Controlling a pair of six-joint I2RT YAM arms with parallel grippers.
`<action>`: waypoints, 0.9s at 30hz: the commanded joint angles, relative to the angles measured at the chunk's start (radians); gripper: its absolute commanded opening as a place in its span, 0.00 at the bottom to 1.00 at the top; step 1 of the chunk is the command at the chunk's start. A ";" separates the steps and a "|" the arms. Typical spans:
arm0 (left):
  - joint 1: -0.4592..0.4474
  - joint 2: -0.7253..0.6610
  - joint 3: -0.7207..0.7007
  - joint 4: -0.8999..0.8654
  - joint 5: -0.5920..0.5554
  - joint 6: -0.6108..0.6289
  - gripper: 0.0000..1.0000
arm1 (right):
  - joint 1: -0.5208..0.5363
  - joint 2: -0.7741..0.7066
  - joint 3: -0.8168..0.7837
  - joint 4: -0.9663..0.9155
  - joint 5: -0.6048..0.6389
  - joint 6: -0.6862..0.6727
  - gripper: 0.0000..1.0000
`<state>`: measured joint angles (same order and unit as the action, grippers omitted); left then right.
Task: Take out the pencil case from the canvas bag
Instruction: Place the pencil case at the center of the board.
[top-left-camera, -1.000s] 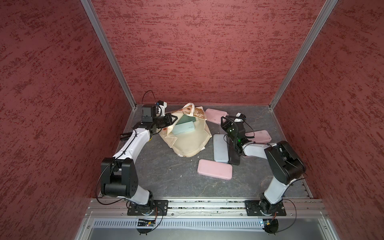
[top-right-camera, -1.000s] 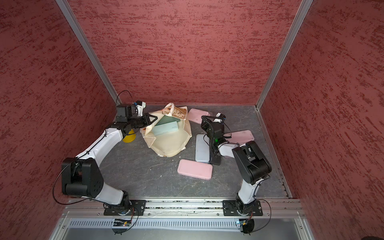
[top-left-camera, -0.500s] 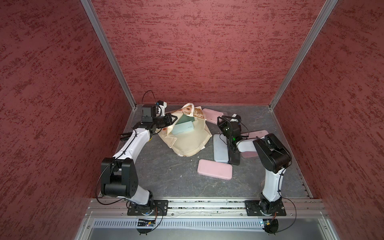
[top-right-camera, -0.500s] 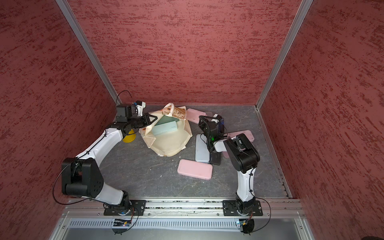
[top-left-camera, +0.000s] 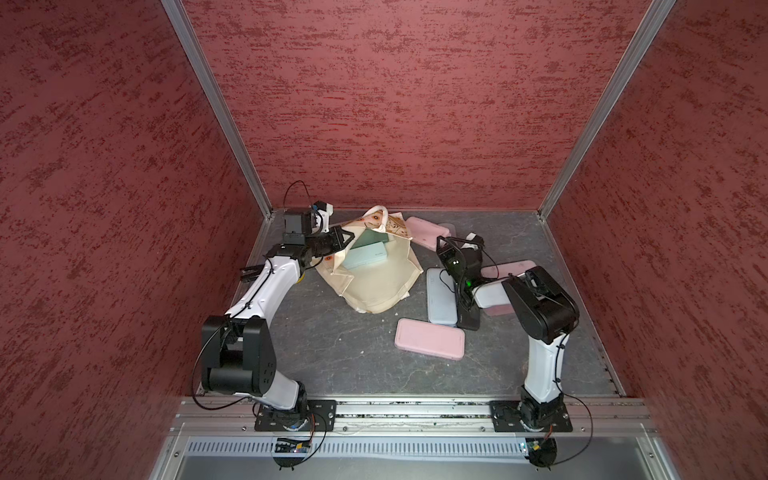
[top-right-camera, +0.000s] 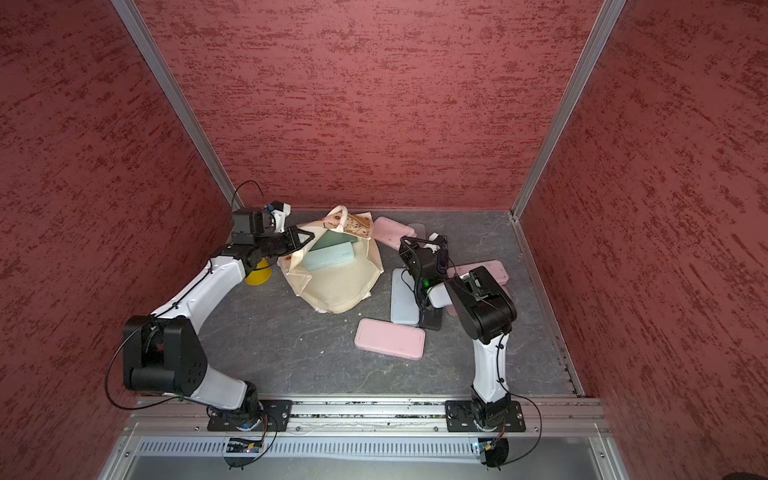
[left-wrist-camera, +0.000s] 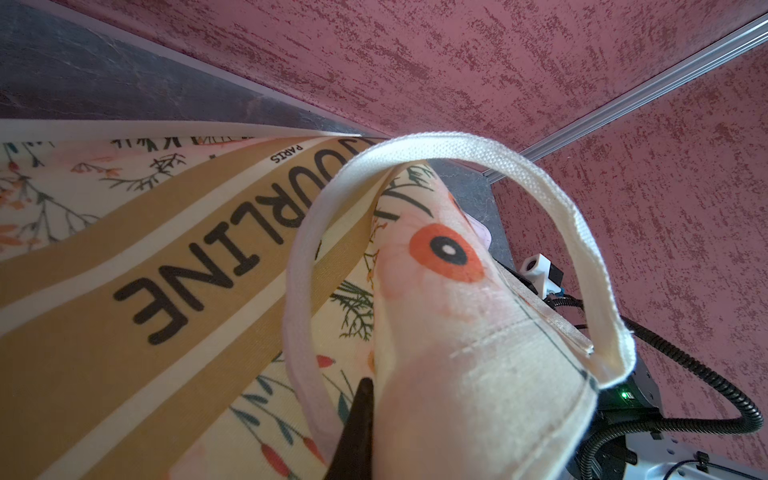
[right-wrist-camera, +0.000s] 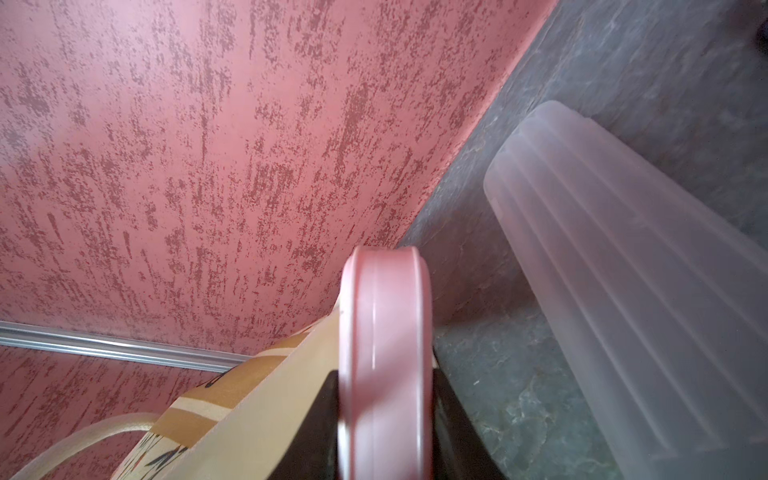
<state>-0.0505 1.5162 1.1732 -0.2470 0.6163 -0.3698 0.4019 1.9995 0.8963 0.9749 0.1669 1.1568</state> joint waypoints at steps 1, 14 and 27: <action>0.008 -0.031 -0.001 0.008 0.006 -0.005 0.00 | -0.006 -0.036 0.007 0.006 0.059 -0.016 0.00; 0.009 -0.019 -0.001 0.013 0.013 -0.014 0.00 | -0.010 -0.049 0.002 -0.036 0.096 0.006 0.00; 0.010 -0.016 -0.002 0.013 0.011 -0.012 0.00 | 0.002 0.044 0.093 -0.136 0.044 0.049 0.11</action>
<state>-0.0502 1.5162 1.1732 -0.2462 0.6170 -0.3702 0.3977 2.0285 0.9619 0.8650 0.2142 1.1873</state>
